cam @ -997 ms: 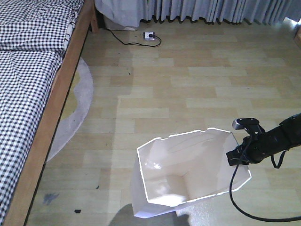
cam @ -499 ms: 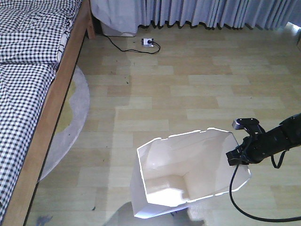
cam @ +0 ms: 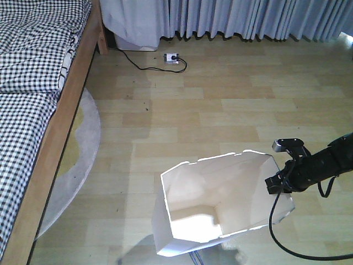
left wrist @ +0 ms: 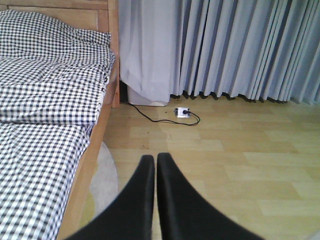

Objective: Move trash bin to bedside with robot
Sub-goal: 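Carry the held bin with the right gripper toward the curtains, then drive closer to the bed end, keeping the bin in the right gripper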

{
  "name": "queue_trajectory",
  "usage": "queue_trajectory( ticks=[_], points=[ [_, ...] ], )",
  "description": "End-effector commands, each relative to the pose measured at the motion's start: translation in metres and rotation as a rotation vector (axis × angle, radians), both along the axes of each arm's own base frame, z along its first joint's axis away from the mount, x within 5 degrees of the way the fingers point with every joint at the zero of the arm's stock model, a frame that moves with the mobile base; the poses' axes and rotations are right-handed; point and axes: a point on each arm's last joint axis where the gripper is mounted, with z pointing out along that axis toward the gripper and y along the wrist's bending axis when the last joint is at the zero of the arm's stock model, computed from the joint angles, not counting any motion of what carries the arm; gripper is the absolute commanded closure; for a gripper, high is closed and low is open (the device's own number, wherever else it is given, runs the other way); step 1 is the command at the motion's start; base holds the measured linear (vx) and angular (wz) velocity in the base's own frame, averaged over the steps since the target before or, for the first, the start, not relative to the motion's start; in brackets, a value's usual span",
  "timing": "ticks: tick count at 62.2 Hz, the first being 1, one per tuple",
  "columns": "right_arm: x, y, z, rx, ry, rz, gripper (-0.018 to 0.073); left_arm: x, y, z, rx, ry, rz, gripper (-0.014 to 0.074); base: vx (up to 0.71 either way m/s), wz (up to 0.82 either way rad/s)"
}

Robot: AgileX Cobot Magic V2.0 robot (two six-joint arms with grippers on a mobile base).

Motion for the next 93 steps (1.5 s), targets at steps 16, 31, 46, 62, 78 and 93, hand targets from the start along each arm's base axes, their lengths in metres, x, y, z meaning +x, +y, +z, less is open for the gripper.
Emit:
queue_trajectory(
  ticks=[16, 31, 46, 62, 78, 93],
  points=[
    [0.0083, 0.0104, 0.0326, 0.16, -0.034, -0.014, 0.0564, 0.0004, 0.0002, 0.003, -0.009, -0.072, 0.004, 0.0602, 0.24, -0.03],
    [0.0083, 0.0104, 0.0326, 0.16, -0.034, -0.014, 0.0564, 0.0004, 0.0002, 0.003, -0.009, -0.072, 0.004, 0.0602, 0.26, 0.0],
    [0.0083, 0.0104, 0.0326, 0.16, -0.034, -0.014, 0.0564, 0.0004, 0.0002, 0.003, -0.009, -0.072, 0.004, 0.0602, 0.25, 0.03],
    [0.0083, 0.0104, 0.0326, 0.16, -0.034, -0.014, 0.0564, 0.0004, 0.0002, 0.003, -0.009, -0.072, 0.004, 0.0602, 0.23, 0.03],
    [0.0083, 0.0104, 0.0326, 0.16, -0.034, -0.014, 0.0564, 0.0004, 0.0002, 0.003, -0.009, -0.072, 0.004, 0.0602, 0.22, 0.02],
    [0.0083, 0.0104, 0.0326, 0.16, -0.034, -0.014, 0.0564, 0.0004, 0.0002, 0.003, -0.009, -0.072, 0.004, 0.0602, 0.19, -0.01]
  ],
)
